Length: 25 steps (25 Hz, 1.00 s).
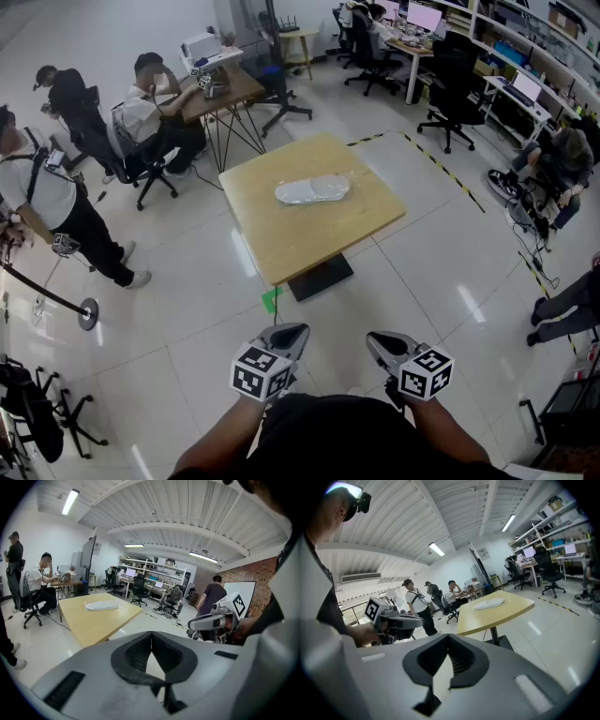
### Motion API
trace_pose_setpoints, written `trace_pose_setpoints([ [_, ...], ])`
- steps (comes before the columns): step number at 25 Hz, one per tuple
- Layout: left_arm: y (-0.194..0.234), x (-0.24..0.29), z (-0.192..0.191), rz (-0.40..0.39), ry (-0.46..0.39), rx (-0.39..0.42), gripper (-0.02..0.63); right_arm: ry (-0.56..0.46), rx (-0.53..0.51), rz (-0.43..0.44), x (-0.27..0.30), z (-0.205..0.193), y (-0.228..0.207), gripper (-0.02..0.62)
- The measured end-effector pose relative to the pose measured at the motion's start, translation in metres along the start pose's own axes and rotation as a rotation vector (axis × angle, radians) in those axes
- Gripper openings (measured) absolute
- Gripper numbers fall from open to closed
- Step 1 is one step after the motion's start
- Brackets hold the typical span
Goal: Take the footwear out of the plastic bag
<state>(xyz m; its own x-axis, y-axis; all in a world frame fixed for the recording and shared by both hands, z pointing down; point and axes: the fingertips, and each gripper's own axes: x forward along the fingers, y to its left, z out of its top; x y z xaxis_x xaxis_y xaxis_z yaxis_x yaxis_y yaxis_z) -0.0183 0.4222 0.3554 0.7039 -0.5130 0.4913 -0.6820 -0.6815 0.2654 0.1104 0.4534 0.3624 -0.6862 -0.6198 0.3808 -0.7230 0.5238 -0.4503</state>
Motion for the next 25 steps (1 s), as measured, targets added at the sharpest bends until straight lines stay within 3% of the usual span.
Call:
trace_pose_setpoints([
  [14,-0.078,0.056,0.003,0.019,0.017,0.011,0.008,0.001,0.045,-0.013,-0.078,-0.018,-0.074,0.002],
  [25,-0.043,0.077,0.016,0.041,0.026,-0.009,0.008,0.01,0.045,0.013,-0.048,-0.002,-0.093,0.002],
])
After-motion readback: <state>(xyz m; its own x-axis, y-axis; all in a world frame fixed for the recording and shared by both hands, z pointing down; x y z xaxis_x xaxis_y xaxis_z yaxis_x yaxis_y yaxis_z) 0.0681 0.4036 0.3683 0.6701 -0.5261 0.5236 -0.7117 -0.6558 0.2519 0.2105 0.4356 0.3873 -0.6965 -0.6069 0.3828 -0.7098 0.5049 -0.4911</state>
